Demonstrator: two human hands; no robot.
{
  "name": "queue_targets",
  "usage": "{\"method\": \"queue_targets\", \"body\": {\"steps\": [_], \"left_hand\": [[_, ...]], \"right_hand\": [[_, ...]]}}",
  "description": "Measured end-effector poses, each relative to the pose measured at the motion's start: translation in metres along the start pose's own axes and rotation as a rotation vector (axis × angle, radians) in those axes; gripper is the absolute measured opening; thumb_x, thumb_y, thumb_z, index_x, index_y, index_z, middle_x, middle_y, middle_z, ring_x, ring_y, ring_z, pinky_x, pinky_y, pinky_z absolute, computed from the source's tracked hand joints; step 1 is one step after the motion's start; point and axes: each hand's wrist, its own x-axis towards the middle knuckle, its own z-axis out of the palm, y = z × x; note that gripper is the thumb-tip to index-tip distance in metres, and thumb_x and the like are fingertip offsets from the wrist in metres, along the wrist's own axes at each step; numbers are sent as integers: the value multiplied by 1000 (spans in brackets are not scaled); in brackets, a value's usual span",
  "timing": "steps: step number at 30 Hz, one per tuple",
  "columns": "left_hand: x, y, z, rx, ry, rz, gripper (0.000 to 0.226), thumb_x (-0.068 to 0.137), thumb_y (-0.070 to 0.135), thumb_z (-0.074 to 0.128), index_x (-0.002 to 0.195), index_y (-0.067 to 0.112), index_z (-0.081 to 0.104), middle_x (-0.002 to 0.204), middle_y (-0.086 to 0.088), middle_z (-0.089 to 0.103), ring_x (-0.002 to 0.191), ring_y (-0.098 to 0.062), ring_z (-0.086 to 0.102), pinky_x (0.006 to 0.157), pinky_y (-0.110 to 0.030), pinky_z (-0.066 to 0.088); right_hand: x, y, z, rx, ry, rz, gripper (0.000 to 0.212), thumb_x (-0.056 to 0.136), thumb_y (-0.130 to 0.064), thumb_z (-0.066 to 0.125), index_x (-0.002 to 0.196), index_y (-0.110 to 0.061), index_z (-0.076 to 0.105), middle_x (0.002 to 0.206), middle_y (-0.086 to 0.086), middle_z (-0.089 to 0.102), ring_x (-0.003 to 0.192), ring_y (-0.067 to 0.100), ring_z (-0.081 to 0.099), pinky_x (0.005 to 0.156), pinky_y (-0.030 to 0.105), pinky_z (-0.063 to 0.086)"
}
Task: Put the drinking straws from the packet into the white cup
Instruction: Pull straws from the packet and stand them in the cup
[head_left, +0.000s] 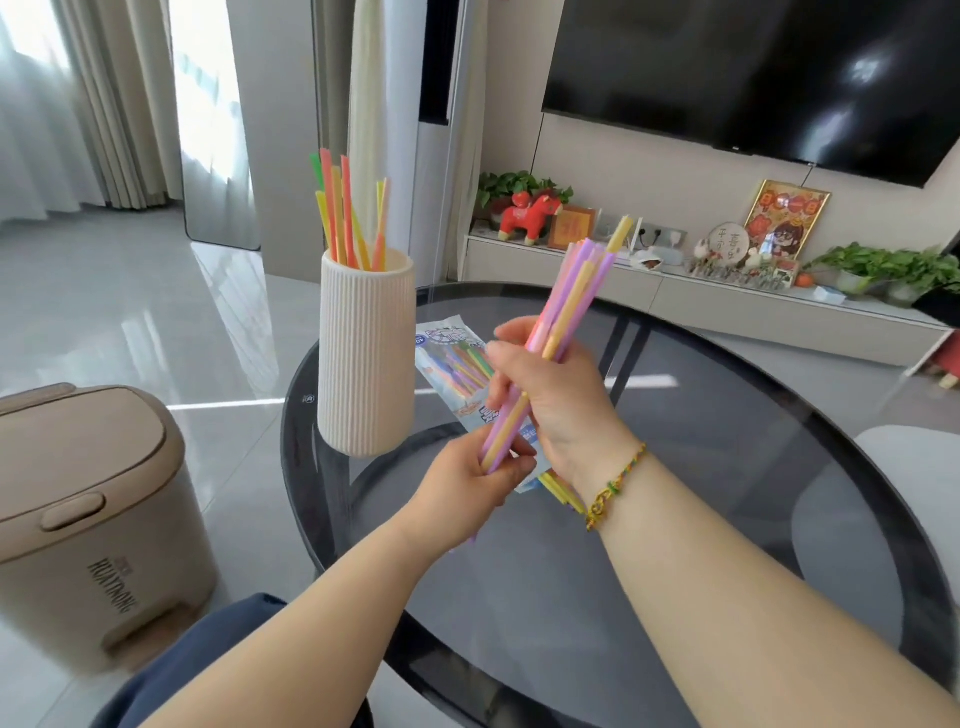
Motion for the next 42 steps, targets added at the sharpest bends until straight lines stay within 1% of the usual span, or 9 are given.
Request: {"method": "queue_targets", "body": {"steps": [3, 6, 16, 20, 24, 29, 32, 38, 42], "left_hand": [[2, -8, -3, -12, -23, 7, 23, 79, 13, 66, 71, 28, 50, 67, -3, 53, 59, -12, 48, 60, -29, 46], [5, -16, -3, 20, -80, -11, 21, 76, 12, 69, 74, 26, 53, 76, -6, 59, 69, -17, 54, 72, -38, 51], [2, -26, -14, 94, -91, -126, 27, 84, 18, 58, 60, 24, 48, 52, 7, 45, 49, -7, 45, 57, -20, 42], [2, -18, -21, 66, -55, -69, 29, 85, 16, 57, 58, 21, 46, 50, 10, 40, 41, 1, 41, 45, -9, 39], [3, -12, -32, 68, -21, -21, 30, 84, 11, 58, 57, 22, 49, 41, 13, 42, 39, 1, 40, 46, -10, 38], [2, 0, -52, 105, -12, -10, 13, 79, 9, 65, 83, 21, 60, 69, 6, 57, 58, 4, 53, 57, -7, 41], [2, 5, -79, 111, -20, -51, 44, 74, 10, 70, 114, 20, 54, 96, 2, 57, 87, -9, 57, 76, -12, 46], [5, 30, -132, -2, 450, 43, 36, 77, -8, 49, 67, 24, 62, 62, 4, 56, 60, -8, 51, 59, -17, 44], [27, 53, -150, -17, 633, 166, 23, 80, 4, 55, 95, 22, 57, 79, 12, 56, 70, 4, 52, 62, -11, 41]], "right_hand": [[2, 14, 1, -41, -75, -3, 23, 82, -2, 58, 78, -24, 55, 53, -4, 55, 40, -1, 52, 45, 10, 45], [3, 24, 2, -54, -59, 23, 26, 82, -2, 59, 67, -24, 56, 37, -10, 53, 36, -2, 50, 38, 8, 40], [17, 18, -3, 12, 23, -88, 24, 83, -1, 53, 67, -19, 54, 33, -6, 49, 37, 5, 47, 49, 18, 48], [11, 19, 0, 60, -108, 4, 15, 83, -4, 57, 83, -18, 53, 39, -6, 57, 43, 5, 57, 50, 18, 50], [7, 19, 11, -3, -224, 32, 22, 85, 2, 51, 72, -16, 52, 37, -7, 56, 45, 5, 58, 44, 19, 50], [16, 11, 30, -21, -95, -46, 38, 90, -8, 46, 53, -16, 46, 32, -8, 49, 50, 12, 51, 57, 23, 46], [27, 2, 34, 18, 1, -106, 44, 90, -11, 47, 47, -16, 46, 32, -7, 48, 46, 9, 52, 58, 17, 49], [55, -28, 33, 106, 47, -160, 37, 92, -13, 45, 55, -16, 48, 31, -7, 48, 37, 3, 49, 59, 29, 48], [70, -53, 37, 100, 15, -225, 33, 93, -13, 44, 60, -16, 48, 32, -8, 48, 37, 5, 50, 59, 30, 46]]}}
